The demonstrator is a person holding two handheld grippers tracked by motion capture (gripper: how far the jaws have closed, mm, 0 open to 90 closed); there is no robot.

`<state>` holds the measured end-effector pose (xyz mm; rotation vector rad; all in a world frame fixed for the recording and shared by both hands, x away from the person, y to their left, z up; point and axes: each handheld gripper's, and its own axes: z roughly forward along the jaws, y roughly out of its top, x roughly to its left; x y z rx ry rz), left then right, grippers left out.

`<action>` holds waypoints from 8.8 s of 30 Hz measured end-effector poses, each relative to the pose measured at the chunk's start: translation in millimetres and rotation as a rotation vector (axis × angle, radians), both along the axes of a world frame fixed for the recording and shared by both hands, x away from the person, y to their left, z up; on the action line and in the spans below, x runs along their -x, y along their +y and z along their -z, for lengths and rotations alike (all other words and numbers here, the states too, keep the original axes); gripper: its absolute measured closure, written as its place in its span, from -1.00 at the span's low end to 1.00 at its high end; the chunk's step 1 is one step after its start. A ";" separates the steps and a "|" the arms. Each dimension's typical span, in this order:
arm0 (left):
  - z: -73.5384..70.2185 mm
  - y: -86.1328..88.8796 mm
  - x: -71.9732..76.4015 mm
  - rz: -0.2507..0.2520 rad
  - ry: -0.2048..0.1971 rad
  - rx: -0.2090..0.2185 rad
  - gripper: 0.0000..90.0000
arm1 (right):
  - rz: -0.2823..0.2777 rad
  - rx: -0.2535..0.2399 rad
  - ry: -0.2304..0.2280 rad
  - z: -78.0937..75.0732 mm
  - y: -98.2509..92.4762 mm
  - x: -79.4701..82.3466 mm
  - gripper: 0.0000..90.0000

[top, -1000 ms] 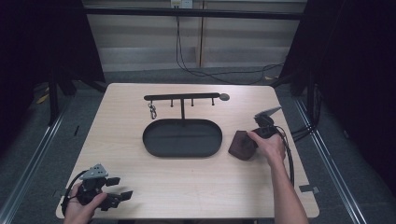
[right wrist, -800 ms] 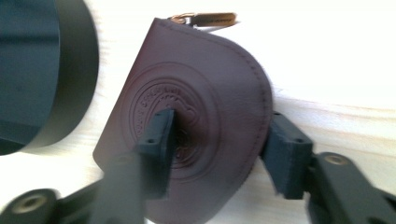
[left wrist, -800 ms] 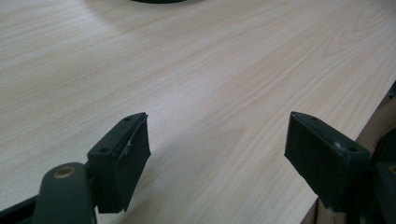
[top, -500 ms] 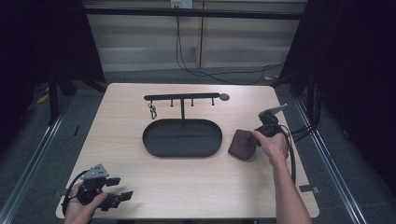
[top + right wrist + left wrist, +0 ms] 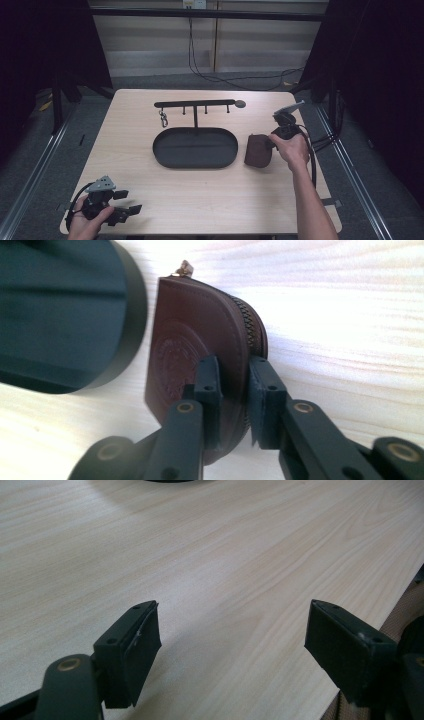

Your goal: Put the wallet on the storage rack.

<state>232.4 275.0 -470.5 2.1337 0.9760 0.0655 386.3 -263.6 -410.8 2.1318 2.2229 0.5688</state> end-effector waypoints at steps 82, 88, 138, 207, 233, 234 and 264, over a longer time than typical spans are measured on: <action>-0.9 -0.2 -0.7 0.018 -0.002 0.012 -0.51 | -0.146 0.098 -0.091 -107.7 62.7 -9.4 0.89; -1.4 -1.4 -0.9 0.029 -0.008 0.014 -0.51 | -0.158 0.079 -0.110 -105.7 70.6 -13.1 0.89; -1.5 0.3 -0.3 0.020 -0.009 0.009 -0.51 | -0.087 -0.260 -0.232 -40.9 97.6 -26.5 0.90; -0.9 1.2 -2.9 0.001 0.008 0.012 -0.51 | -0.082 -0.277 -0.297 19.3 82.1 -16.2 -0.10; -0.9 3.9 -5.0 -0.042 0.023 0.024 -0.53 | -0.102 -0.235 -0.401 10.2 49.0 26.8 -0.58; -0.8 3.8 -5.1 -0.043 0.023 0.024 -0.53 | -0.103 -0.229 -0.406 10.5 47.5 28.8 -0.58; -1.9 4.8 -5.2 -0.063 0.018 0.047 -0.53 | -0.108 -0.164 -0.471 26.1 12.3 117.1 -0.59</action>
